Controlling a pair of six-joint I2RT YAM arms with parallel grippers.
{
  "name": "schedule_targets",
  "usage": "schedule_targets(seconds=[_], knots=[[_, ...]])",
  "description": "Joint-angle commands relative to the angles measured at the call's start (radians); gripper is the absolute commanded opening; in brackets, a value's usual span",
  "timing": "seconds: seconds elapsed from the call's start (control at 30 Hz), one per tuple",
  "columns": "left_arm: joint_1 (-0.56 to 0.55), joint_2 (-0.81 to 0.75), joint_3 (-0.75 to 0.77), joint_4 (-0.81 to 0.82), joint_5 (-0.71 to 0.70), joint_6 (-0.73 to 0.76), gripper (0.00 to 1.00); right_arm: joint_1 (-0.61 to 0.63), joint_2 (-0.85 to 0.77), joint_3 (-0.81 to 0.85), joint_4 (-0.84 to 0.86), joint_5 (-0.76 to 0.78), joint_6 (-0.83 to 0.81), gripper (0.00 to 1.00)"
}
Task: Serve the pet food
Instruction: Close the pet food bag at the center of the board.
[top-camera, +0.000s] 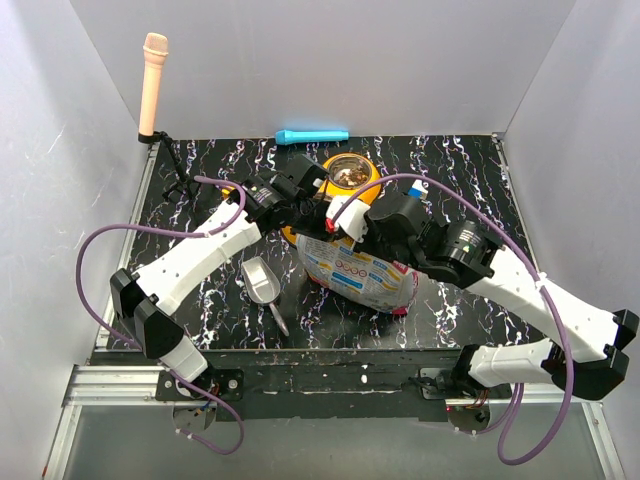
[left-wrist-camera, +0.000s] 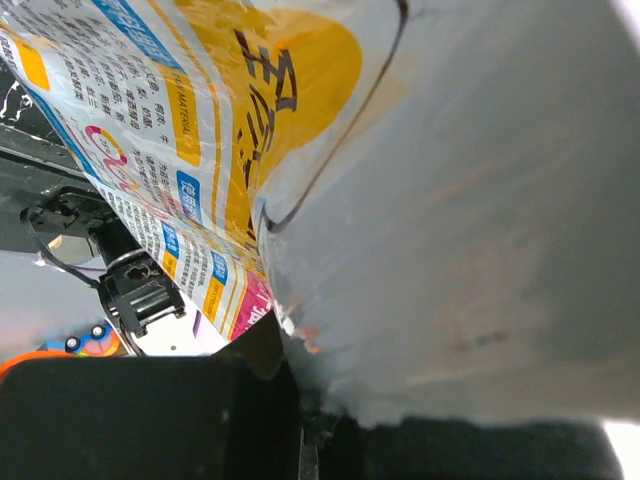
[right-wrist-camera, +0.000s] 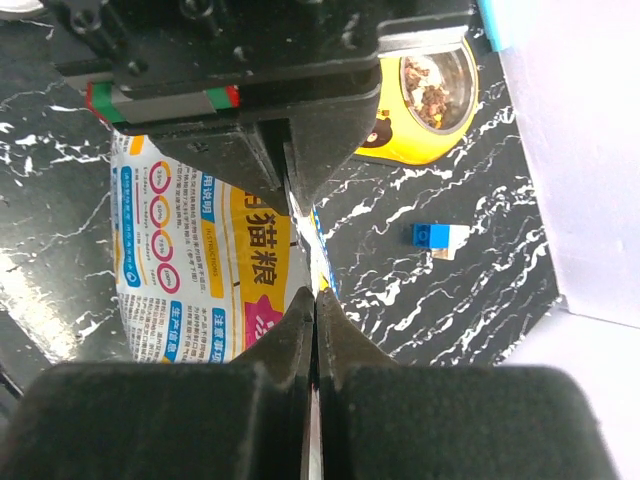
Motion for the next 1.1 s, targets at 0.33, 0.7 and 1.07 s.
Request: schedule_targets(seconds=[0.33,0.7,1.07], knots=[[0.056,-0.221,-0.150,0.104,-0.073,-0.082,0.00,-0.057,-0.060,0.018,-0.010,-0.147,0.087,0.01],[0.081,-0.129,0.034,-0.023,-0.041,-0.017,0.00,-0.059,0.033,0.096,-0.008,-0.242,0.185,0.35],[0.081,-0.150,0.025,-0.008,-0.023,-0.028,0.00,-0.201,0.150,0.182,-0.054,-0.449,0.342,0.02]])
